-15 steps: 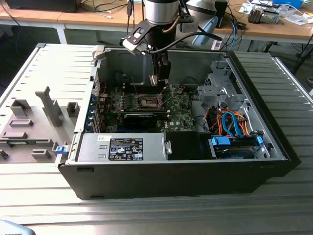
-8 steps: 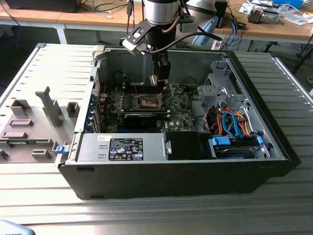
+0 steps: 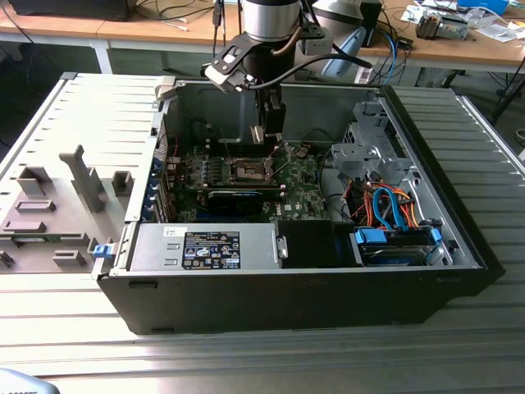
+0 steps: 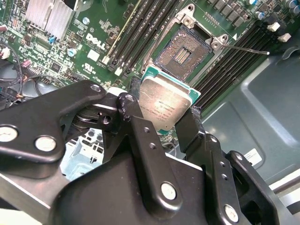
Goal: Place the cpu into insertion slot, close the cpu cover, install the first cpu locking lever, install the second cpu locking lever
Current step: 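Place the cpu into insertion slot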
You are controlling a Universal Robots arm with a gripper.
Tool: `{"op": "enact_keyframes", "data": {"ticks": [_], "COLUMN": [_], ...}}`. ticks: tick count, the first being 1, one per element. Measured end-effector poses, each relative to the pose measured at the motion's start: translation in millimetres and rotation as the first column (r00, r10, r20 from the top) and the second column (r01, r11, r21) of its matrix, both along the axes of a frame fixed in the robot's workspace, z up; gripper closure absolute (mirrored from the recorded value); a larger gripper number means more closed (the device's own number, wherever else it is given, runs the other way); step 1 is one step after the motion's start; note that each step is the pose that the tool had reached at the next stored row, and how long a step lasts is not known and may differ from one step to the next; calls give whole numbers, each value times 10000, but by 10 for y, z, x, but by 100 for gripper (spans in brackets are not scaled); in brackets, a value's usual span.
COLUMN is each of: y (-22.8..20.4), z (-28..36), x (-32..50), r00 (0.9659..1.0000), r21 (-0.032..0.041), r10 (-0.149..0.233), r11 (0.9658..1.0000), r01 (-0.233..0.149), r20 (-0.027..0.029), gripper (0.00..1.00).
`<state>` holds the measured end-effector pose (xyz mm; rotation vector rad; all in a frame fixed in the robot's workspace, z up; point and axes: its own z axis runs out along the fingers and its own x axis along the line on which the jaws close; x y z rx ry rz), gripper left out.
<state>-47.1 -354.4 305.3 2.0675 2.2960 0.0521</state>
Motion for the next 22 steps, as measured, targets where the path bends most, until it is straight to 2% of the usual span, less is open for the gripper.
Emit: {"op": "enact_keyframes", "data": {"ticks": [22], "y": [0], "z": [-4], "x": [0], "r00": [9995], "r21": [-6], "r10": [-331], "r11": [9995], "r01": [331], "r20": [1], "gripper": [45]}}
